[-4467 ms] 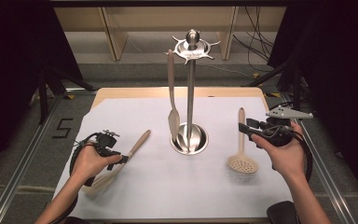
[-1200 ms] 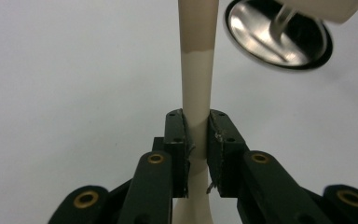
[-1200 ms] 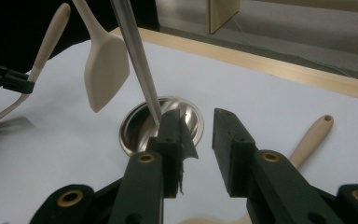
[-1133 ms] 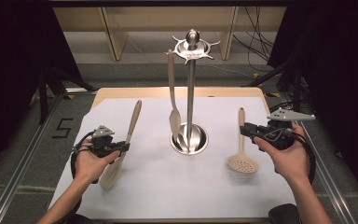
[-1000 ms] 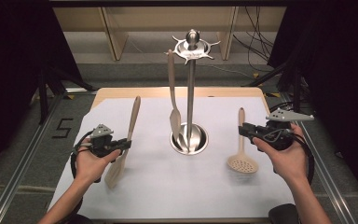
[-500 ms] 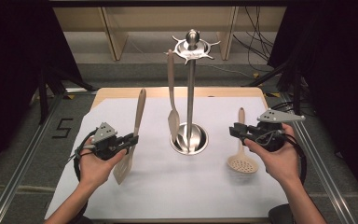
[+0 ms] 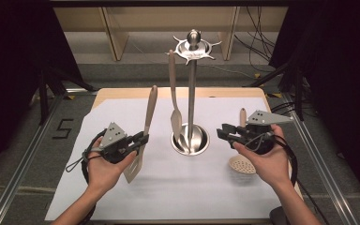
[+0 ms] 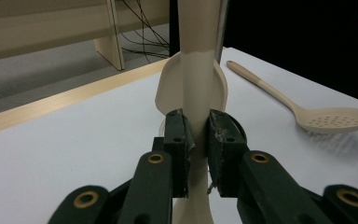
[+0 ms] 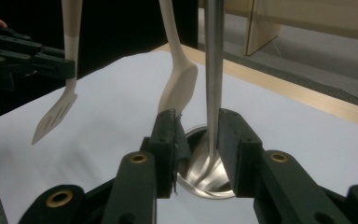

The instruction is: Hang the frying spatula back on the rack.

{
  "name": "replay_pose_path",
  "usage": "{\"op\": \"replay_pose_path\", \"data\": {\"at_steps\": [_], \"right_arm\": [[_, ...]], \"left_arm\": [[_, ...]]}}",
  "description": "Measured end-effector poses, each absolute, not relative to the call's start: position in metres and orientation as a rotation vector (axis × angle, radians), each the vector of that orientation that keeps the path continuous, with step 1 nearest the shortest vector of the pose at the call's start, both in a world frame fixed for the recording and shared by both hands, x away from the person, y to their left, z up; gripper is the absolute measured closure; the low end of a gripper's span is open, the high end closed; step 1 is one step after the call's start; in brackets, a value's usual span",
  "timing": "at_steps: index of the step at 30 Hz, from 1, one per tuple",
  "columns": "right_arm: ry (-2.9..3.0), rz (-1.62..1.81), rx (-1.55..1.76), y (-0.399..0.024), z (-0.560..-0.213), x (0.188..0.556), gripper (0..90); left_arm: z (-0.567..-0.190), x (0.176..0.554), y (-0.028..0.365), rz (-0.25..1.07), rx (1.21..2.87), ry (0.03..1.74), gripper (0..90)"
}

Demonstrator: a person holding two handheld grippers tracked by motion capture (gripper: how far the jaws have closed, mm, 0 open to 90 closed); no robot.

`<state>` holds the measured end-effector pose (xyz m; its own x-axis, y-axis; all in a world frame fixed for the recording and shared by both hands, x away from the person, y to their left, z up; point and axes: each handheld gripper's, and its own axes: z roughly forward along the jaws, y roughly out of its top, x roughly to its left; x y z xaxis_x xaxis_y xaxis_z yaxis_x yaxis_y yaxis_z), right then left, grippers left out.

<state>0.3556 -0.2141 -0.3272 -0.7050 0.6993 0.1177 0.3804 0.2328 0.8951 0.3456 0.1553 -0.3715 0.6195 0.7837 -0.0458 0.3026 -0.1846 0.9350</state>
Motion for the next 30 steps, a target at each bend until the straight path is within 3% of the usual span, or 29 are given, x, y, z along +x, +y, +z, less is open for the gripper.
{"op": "replay_pose_path", "data": {"at_steps": [30], "right_arm": [[2.212, 1.536, 0.9, -0.179, -0.313, 0.358, 63.4]], "left_arm": [[-0.355, 0.341, 0.1, 0.512, 1.771, 0.744, 78.3]]}}
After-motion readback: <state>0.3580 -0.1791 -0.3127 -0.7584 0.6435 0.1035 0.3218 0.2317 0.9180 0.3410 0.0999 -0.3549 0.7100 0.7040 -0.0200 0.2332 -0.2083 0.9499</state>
